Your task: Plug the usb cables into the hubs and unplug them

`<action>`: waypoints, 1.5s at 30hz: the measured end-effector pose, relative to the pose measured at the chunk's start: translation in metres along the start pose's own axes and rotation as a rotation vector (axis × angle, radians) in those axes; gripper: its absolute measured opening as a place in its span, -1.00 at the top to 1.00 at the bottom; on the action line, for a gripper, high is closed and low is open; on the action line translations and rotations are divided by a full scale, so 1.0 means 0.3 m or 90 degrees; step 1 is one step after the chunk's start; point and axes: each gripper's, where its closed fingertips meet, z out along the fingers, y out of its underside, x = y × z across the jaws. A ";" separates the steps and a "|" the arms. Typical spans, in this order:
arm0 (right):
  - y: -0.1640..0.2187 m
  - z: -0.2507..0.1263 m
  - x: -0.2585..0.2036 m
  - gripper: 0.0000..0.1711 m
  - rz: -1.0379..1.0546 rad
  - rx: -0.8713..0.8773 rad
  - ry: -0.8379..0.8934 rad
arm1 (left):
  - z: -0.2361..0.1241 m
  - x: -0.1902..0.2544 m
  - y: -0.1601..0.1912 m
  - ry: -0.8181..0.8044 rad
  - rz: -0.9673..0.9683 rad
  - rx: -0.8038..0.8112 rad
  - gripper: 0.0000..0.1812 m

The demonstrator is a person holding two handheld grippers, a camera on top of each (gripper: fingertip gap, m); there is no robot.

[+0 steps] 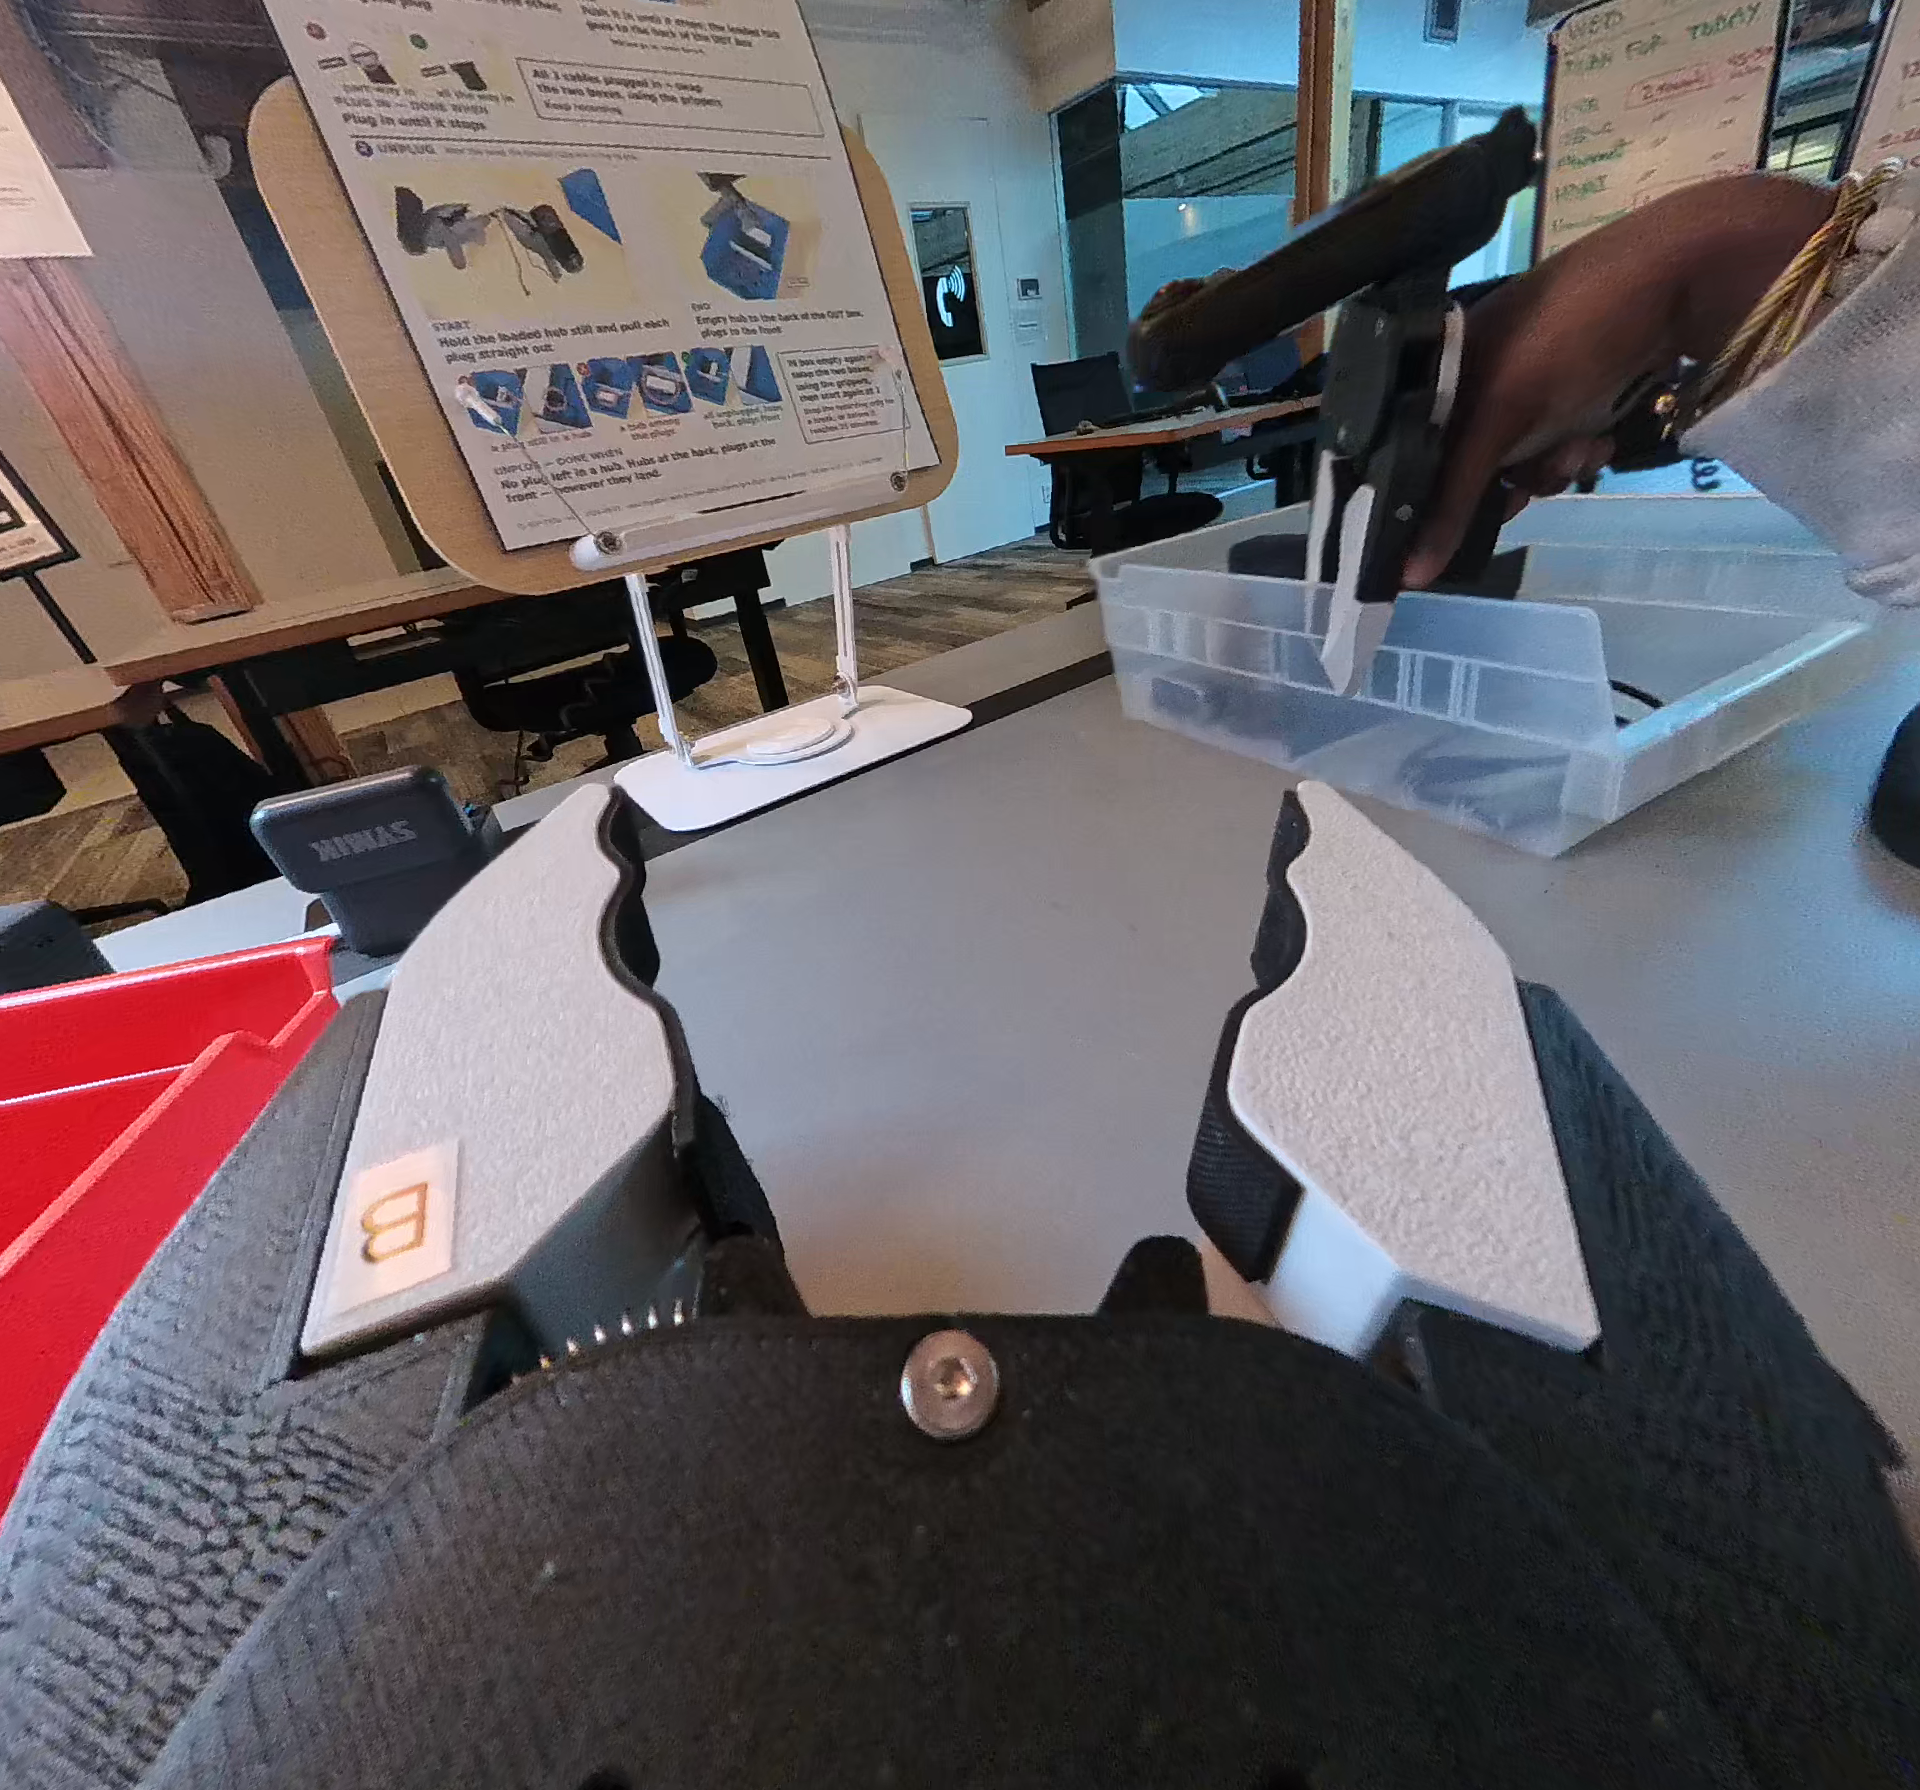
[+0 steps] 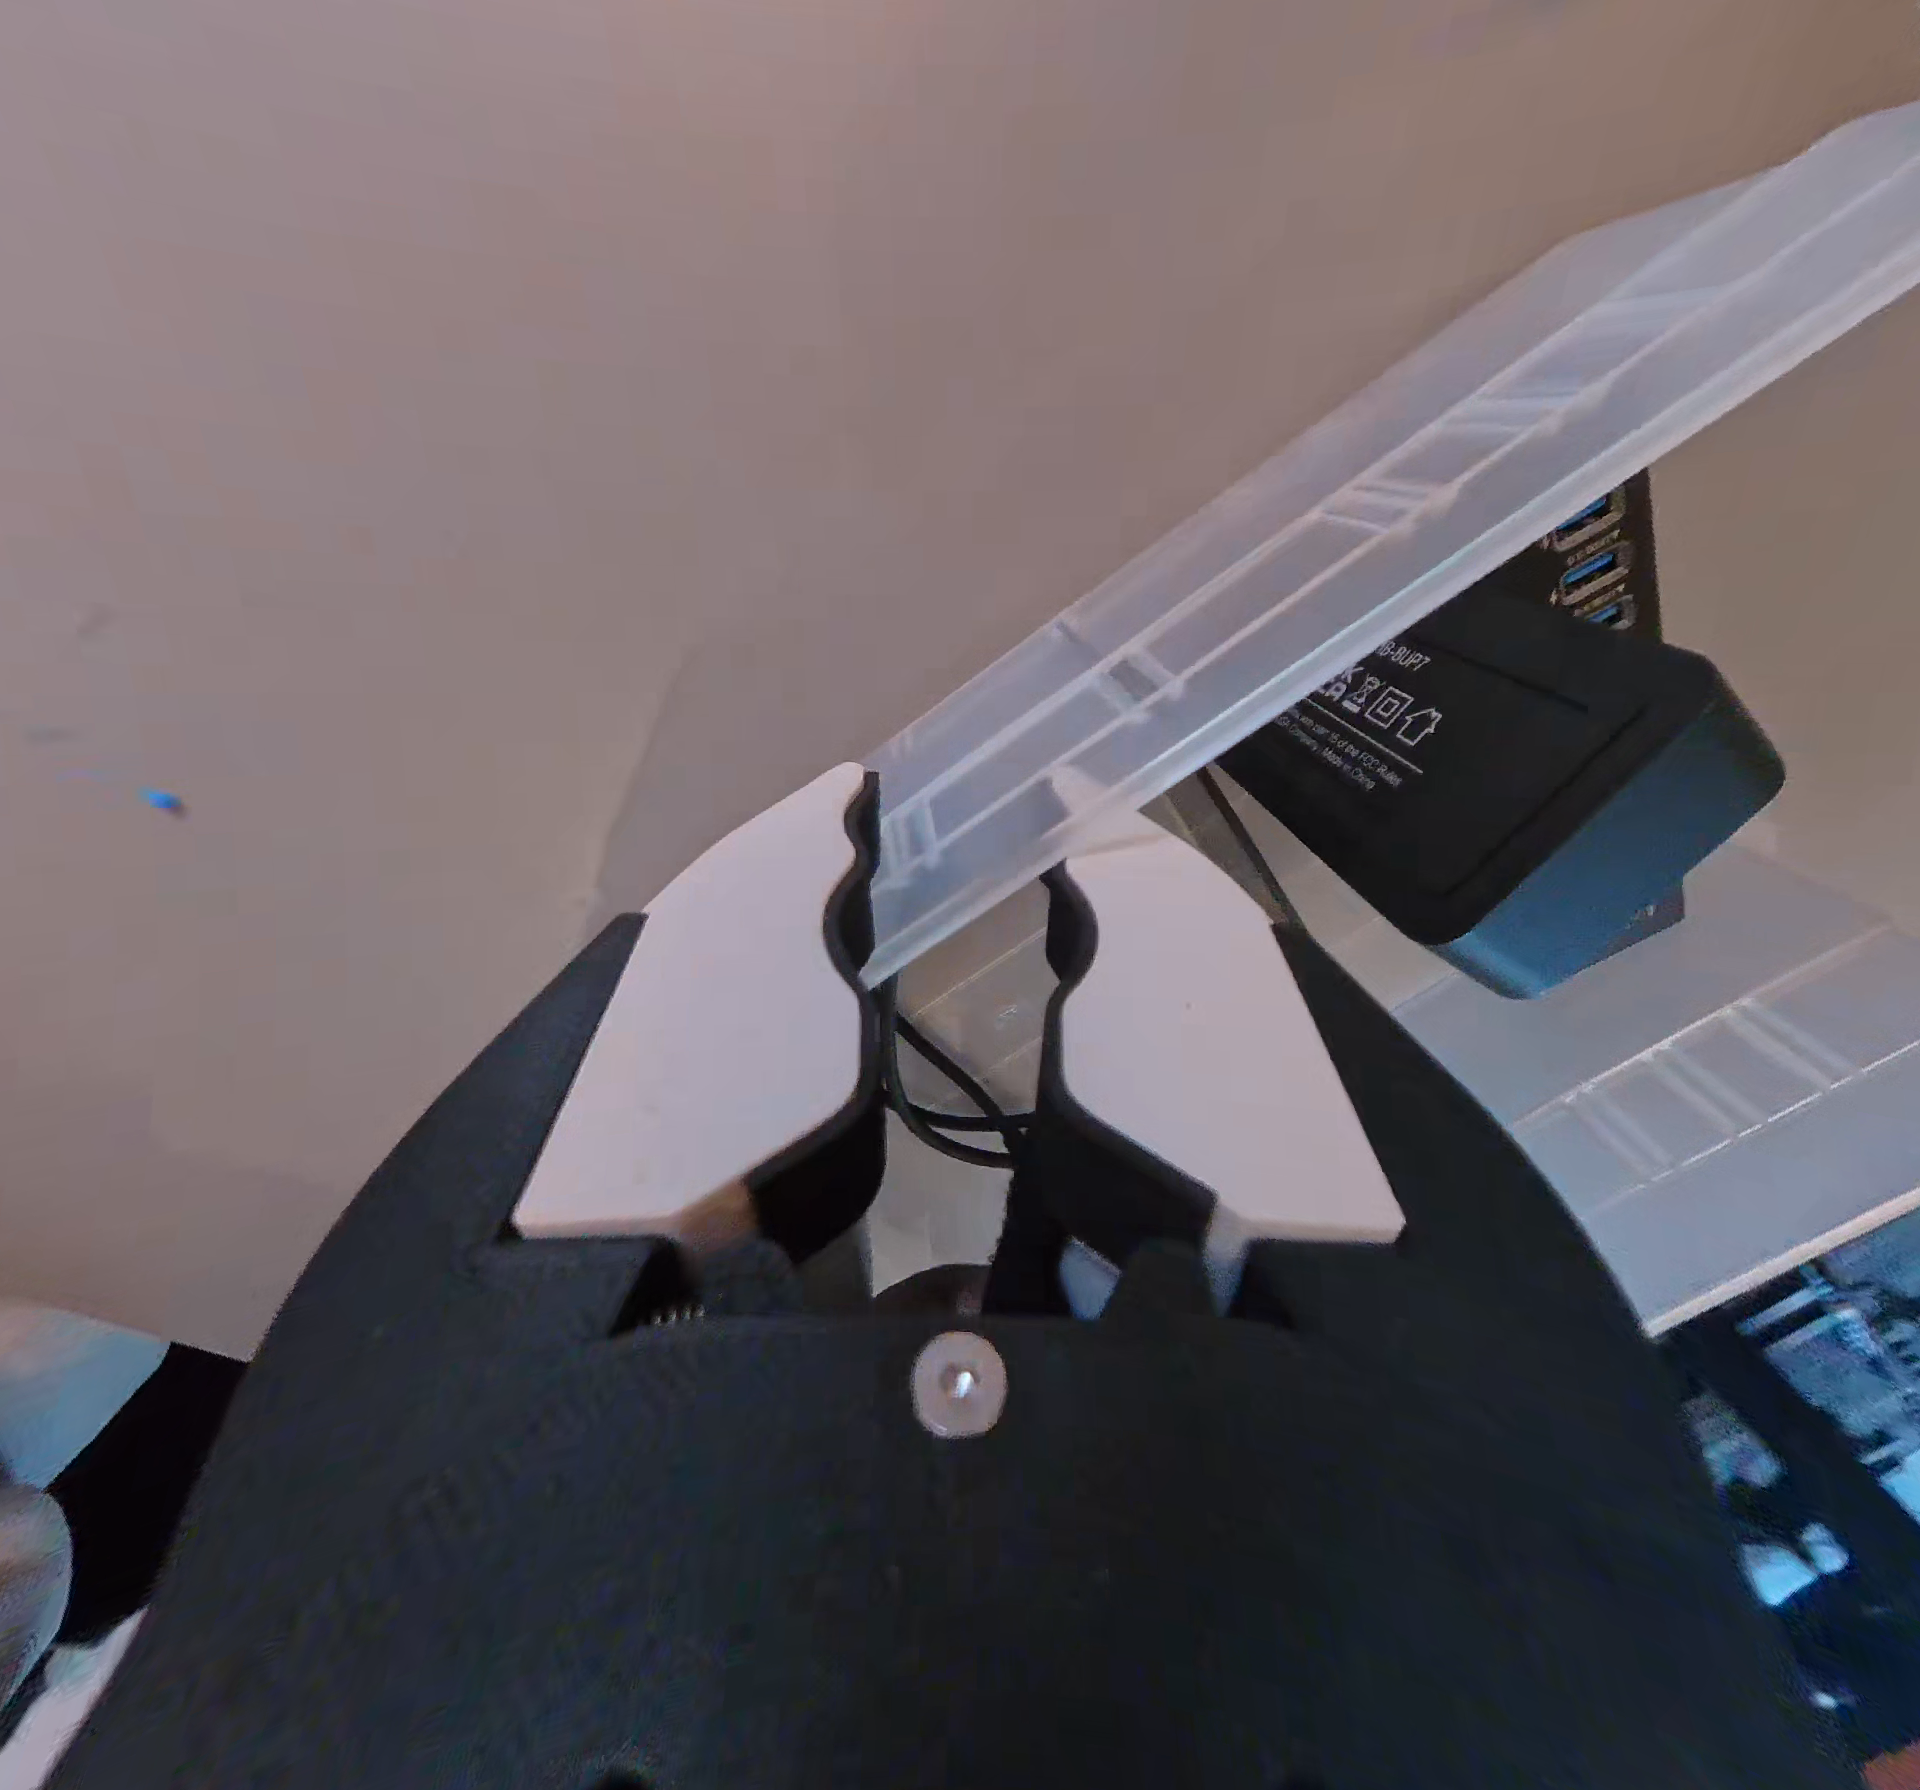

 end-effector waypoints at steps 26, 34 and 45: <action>-0.804 -0.068 -0.835 0.26 -0.132 0.280 -0.249 | -0.174 -0.212 -0.216 -0.172 -0.101 0.240 -0.09; -0.838 -0.152 -0.824 0.35 -0.126 0.441 -0.246 | -0.214 -0.165 -0.205 -0.150 0.129 0.077 0.03; -0.616 -0.497 -1.050 0.19 -0.184 0.771 -0.423 | -0.828 -0.893 -0.044 -0.403 -0.001 -0.274 0.09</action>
